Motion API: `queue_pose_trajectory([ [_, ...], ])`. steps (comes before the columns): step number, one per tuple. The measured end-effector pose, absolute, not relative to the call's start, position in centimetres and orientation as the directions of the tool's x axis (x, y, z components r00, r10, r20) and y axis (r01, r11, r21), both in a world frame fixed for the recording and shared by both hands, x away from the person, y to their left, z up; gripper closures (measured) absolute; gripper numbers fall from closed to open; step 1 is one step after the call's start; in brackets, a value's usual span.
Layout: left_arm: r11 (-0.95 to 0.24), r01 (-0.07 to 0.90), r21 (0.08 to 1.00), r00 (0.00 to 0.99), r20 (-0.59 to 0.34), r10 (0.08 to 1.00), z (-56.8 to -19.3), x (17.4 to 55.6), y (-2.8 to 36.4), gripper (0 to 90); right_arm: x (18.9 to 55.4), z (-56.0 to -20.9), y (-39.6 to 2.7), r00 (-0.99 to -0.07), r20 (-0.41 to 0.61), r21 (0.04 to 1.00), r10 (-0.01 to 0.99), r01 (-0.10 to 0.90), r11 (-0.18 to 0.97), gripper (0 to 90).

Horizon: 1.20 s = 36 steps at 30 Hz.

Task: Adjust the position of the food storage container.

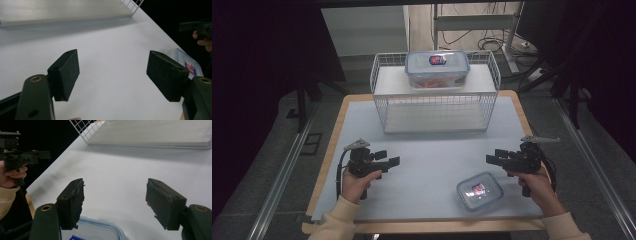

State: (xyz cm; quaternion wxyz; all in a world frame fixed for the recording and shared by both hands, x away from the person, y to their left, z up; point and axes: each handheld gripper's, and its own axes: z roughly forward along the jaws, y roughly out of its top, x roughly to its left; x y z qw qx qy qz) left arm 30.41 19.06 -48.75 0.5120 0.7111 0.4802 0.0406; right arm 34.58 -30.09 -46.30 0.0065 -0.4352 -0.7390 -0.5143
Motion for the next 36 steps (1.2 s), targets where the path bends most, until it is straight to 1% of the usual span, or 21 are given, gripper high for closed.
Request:
queue_pose_trajectory([
  [4,-0.023,0.647,0.762,0.539,-0.436,0.720,-49.0,30.0,19.1,25.5,33.5,-46.5,-30.6,-0.625,0.446,0.755,0.641,0.647,0.106,35.0],
  [5,-0.026,0.648,0.761,0.540,-0.435,0.721,-49.0,30.0,19.1,25.4,33.1,-46.5,-30.9,-0.629,0.429,0.758,0.648,0.641,0.121,36.6],
  [6,-0.029,0.647,0.762,0.541,-0.432,0.721,-49.0,29.9,19.1,25.4,32.7,-46.5,-31.3,-0.631,0.416,0.760,0.655,0.637,0.130,41.8],
  [7,-0.027,0.647,0.762,0.541,-0.434,0.721,-49.1,29.8,19.1,25.4,32.7,-46.5,-31.3,-0.631,0.416,0.760,0.655,0.637,0.130,41.8],
  [14,-0.027,0.659,0.752,0.534,-0.441,0.721,-49.5,29.8,19.2,25.4,31.3,-46.8,-32.6,-0.632,0.414,0.761,0.655,0.635,0.132,66.0],
  [15,-0.029,0.658,0.753,0.535,-0.440,0.721,-49.6,29.8,19.2,25.3,31.1,-46.8,-32.8,-0.634,0.416,0.759,0.652,0.637,0.135,70.0],
  [16,-0.028,0.659,0.751,0.535,-0.442,0.720,-49.6,29.8,19.1,25.3,30.6,-46.9,-33.1,-0.639,0.409,0.763,0.652,0.631,0.141,77.2],
  [17,-0.032,0.660,0.751,0.536,-0.440,0.721,-49.6,29.8,19.1,25.3,30.6,-46.9,-33.1,-0.639,0.409,0.763,0.652,0.631,0.141,77.2],
  [18,-0.032,0.660,0.750,0.535,-0.440,0.721,-49.7,29.7,19.0,25.3,30.1,-46.9,-33.1,-0.654,0.407,0.758,0.638,0.631,0.163,82.2],
  [19,-0.034,0.662,0.749,0.535,-0.441,0.721,-49.7,29.7,18.9,25.3,30.1,-46.9,-33.1,-0.654,0.407,0.758,0.638,0.631,0.163,82.2],
  [21,-0.035,0.662,0.749,0.537,-0.442,0.719,-49.8,29.5,18.9,25.3,29.4,-46.9,-33.0,-0.678,0.382,0.760,0.628,0.617,0.204,85.8],
  [24,-0.038,0.667,0.744,0.535,-0.442,0.720,-50.0,29.4,19.0,25.2,27.6,-47.3,-32.3,-0.731,0.368,0.763,0.575,0.591,0.263,89.5],
  [25,-0.031,0.672,0.740,0.529,-0.451,0.719,-50.1,29.4,19.0,25.2,27.6,-47.3,-32.3,-0.731,0.368,0.763,0.575,0.591,0.263,89.5],
  [27,-0.018,0.682,0.731,0.519,-0.466,0.717,-50.3,29.5,19.0,25.0,26.6,-47.7,-31.7,-0.761,0.360,0.759,0.540,0.575,0.305,89.6],
  [28,-0.018,0.682,0.731,0.521,-0.469,0.713,-50.3,29.5,18.9,25.0,25.9,-48.0,-31.2,-0.775,0.364,0.751,0.517,0.572,0.329,89.7],
  [29,-0.018,0.682,0.731,0.521,-0.469,0.713,-50.3,29.5,18.9,25.0,25.9,-48.0,-31.2,-0.775,0.364,0.751,0.517,0.572,0.329,89.7],
  [30,-0.024,0.683,0.730,0.523,-0.466,0.713,-50.4,29.5,18.8,25.0,25.3,-48.3,-30.8,-0.796,0.358,0.743,0.489,0.560,0.367,89.7],
  [32,-0.029,0.684,0.729,0.524,-0.464,0.714,-50.4,29.5,18.7,25.0,25.1,-48.5,-30.6,-0.804,0.356,0.738,0.476,0.554,0.385,89.7],
  [34,-0.027,0.687,0.727,0.522,-0.467,0.714,-50.5,29.5,18.7,24.9,24.5,-49.2,-30.2,-0.832,0.344,0.723,0.436,0.531,0.442,89.7],
  [36,-0.016,0.693,0.721,0.515,-0.479,0.711,-50.5,29.6,18.8,25.2,24.3,-50.3,-29.4,-0.844,0.325,0.683,0.428,0.522,0.510,89.8],
])
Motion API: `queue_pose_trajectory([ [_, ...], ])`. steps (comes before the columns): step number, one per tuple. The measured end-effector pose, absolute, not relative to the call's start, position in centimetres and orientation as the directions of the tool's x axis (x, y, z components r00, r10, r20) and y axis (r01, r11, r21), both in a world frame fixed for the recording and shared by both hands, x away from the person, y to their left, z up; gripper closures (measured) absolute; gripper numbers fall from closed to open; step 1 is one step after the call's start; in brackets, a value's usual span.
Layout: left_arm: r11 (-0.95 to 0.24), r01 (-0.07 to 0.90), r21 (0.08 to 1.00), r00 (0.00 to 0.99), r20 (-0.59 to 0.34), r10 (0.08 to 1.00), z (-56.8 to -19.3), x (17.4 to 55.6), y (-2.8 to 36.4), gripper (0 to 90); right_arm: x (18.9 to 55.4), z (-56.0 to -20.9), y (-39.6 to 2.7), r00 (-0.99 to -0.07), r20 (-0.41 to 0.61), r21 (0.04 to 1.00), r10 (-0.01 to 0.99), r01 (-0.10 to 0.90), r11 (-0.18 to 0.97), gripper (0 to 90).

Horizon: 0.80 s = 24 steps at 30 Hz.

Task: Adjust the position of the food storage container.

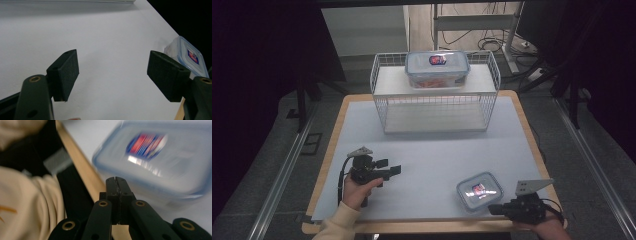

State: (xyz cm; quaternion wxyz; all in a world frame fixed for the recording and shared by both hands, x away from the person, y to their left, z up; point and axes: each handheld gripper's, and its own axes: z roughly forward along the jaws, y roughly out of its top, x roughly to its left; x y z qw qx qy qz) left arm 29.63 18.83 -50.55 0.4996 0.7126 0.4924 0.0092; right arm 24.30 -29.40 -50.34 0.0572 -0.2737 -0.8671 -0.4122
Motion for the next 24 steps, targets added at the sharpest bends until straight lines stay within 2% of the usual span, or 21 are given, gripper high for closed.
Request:
queue_pose_trajectory([
  [1,-0.013,0.695,0.719,0.513,-0.484,0.709,-50.6,29.7,18.8,25.3,24.3,-50.9,-28.9,-0.847,0.297,0.661,0.441,0.515,0.546,89.7],
  [9,-0.011,0.697,0.717,0.508,-0.483,0.713,-50.7,29.7,18.9,25.2,24.6,-51.1,-28.3,-0.847,0.249,0.675,0.470,0.500,0.543,89.8],
  [12,0.022,0.692,0.722,0.498,-0.499,0.710,-50.4,29.6,18.9,25.4,24.8,-51.1,-28.0,-0.838,0.255,0.685,0.483,0.509,0.522,89.7],
  [24,0.007,0.693,0.721,0.500,-0.488,0.716,-50.7,29.7,19.1,25.5,27.0,-51.2,-26.4,-0.803,0.266,0.693,0.532,0.544,0.474,89.7],
])
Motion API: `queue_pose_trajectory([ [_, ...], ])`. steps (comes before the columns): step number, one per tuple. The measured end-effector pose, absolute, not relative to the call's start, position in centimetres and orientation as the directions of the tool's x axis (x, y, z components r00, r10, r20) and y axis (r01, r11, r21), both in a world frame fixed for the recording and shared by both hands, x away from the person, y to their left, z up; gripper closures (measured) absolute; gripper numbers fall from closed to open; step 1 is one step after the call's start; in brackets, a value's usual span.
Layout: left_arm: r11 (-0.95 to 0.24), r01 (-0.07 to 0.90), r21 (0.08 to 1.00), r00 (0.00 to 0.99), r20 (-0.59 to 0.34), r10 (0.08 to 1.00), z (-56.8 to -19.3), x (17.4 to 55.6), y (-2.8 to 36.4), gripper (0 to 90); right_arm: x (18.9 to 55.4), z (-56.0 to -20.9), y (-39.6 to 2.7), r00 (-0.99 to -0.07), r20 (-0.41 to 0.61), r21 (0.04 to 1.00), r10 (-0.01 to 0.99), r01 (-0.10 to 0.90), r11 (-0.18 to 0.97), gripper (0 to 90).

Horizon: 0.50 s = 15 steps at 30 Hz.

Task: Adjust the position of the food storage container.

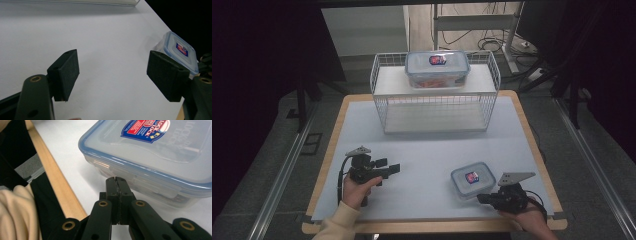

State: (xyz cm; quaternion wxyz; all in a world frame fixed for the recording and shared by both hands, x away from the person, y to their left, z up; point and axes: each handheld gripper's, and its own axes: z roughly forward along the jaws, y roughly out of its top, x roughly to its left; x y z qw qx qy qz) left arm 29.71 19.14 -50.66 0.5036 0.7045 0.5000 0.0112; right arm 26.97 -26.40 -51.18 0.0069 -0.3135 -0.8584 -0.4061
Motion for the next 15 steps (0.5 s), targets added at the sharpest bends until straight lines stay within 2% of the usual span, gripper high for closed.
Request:
queue_pose_trajectory([
  [15,0.015,0.694,0.720,0.502,-0.499,0.706,-50.8,29.7,19.2,25.5,29.9,-51.2,-23.0,-0.800,0.270,0.696,0.535,0.546,0.466,89.7],
])
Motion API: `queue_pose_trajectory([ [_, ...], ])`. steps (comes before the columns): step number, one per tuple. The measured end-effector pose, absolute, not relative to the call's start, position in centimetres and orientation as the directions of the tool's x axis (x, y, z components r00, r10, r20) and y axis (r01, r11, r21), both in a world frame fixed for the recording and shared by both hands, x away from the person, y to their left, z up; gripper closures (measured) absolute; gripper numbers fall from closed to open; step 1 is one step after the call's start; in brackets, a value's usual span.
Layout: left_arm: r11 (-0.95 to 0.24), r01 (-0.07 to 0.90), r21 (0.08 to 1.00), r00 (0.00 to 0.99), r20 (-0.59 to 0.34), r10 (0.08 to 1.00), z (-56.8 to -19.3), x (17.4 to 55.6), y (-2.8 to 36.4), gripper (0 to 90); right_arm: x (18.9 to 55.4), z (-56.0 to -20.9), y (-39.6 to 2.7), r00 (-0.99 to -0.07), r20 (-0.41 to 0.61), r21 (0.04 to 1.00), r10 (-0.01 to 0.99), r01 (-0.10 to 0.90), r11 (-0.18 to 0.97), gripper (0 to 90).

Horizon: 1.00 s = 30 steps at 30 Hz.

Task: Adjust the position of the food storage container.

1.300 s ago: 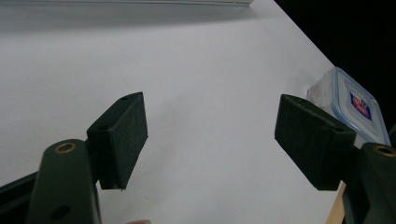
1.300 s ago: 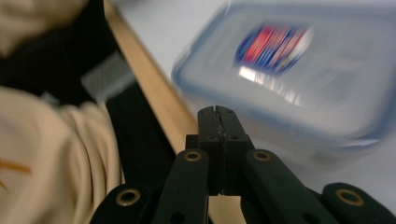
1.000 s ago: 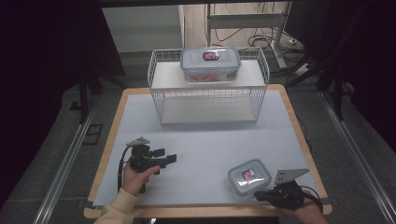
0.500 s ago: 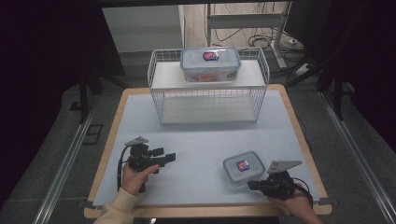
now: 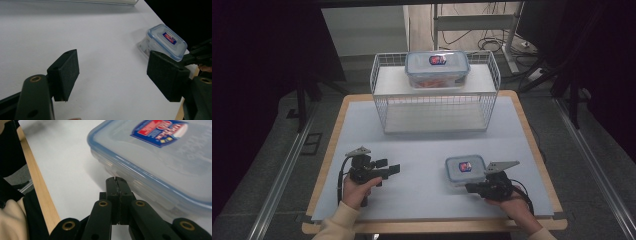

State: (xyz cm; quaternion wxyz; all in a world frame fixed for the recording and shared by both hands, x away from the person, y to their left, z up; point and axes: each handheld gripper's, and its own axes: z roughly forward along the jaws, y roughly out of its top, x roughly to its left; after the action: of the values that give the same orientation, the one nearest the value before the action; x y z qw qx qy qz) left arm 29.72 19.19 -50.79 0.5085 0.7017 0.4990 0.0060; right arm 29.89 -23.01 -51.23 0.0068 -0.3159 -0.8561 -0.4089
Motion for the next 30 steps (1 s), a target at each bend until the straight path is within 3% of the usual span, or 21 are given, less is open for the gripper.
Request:
queue_pose_trajectory([
  [18,0.012,0.699,0.715,0.500,-0.501,0.706,-51.1,29.8,19.5,25.5,31.8,-51.9,-21.9,-0.780,0.259,0.684,0.569,0.565,0.463,89.8],
  [23,0.020,0.697,0.716,0.491,-0.498,0.714,-51.0,29.8,19.7,25.5,30.6,-51.1,-23.8,-0.778,0.252,0.696,0.576,0.559,0.450,89.8],
  [30,0.011,0.696,0.718,0.489,-0.486,0.724,-50.9,29.8,19.6,25.4,30.8,-50.3,-28.5,-0.683,0.253,0.708,0.686,0.614,0.350,89.8],
])
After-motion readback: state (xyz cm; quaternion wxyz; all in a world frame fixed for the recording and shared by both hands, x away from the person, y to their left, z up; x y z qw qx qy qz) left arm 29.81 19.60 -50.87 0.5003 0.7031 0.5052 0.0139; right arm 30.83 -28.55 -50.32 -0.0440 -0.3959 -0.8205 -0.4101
